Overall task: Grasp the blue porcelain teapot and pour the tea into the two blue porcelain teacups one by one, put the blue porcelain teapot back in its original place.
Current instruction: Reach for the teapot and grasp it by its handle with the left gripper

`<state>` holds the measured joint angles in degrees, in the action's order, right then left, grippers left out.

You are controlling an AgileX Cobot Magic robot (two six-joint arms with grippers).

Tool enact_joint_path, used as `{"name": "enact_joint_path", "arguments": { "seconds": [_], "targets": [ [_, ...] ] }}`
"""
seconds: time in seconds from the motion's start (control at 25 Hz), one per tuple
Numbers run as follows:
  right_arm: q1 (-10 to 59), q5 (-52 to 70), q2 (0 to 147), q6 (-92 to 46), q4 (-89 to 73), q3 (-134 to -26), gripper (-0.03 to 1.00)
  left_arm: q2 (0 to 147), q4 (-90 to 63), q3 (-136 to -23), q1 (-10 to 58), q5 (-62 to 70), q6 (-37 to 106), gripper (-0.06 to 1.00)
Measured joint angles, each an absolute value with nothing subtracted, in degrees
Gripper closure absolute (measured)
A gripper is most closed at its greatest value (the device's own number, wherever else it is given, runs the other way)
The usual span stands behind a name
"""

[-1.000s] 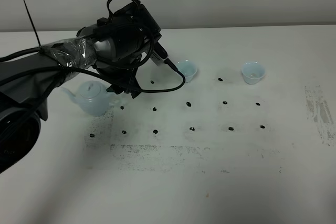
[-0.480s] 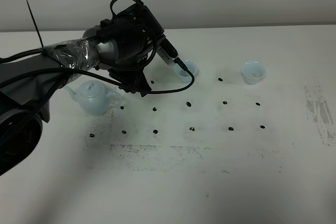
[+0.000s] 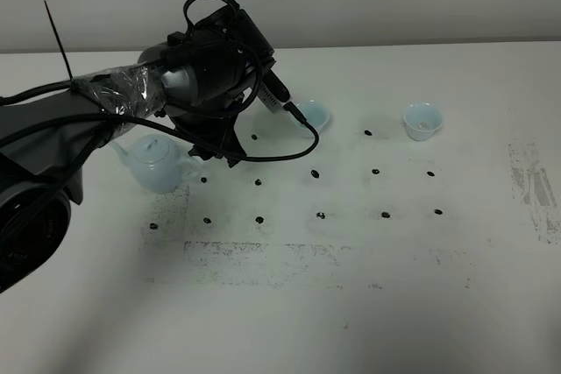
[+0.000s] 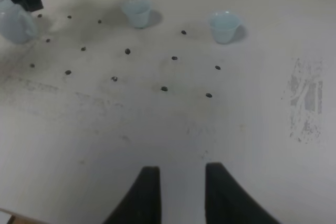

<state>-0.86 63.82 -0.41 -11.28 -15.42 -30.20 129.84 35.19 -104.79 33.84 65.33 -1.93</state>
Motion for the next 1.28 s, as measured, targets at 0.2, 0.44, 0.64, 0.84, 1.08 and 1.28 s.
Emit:
{"name": "enact_joint_path", "arguments": {
  "seconds": [0.2, 0.44, 0.64, 0.84, 1.08, 1.28],
  "targets": [
    [-0.86, 63.82, -0.41, -11.28, -15.42, -30.2, 0.73, 129.84, 33.76, -104.79, 34.21, 65.61, -0.37, 0.33],
    [-0.86, 63.82, -0.41, -11.28, -15.42, -30.2, 0.73, 129.84, 32.38, -104.79, 35.33, 68.24, 0.46, 0.37],
    [-0.86, 63.82, -0.41, -11.28, -15.42, -30.2, 0.73, 129.84, 32.13, -104.79, 35.8, 68.25, 0.5, 0.38],
    [-0.86, 63.82, -0.41, -11.28, -15.42, -30.2, 0.73, 129.84, 28.8, -104.79, 37.12, 67.55, 1.33, 0.38],
    [-0.86, 63.82, -0.41, -11.28, -15.42, -30.2, 0.73, 129.9, 22.7, -104.79, 37.31, 64.92, 3.64, 0.38],
    [-0.86, 63.82, -0.41, -11.28, -15.42, -30.2, 0.73, 130.5, 22.49, -104.79, 37.31, 63.63, 3.7, 0.38]
  ]
}}
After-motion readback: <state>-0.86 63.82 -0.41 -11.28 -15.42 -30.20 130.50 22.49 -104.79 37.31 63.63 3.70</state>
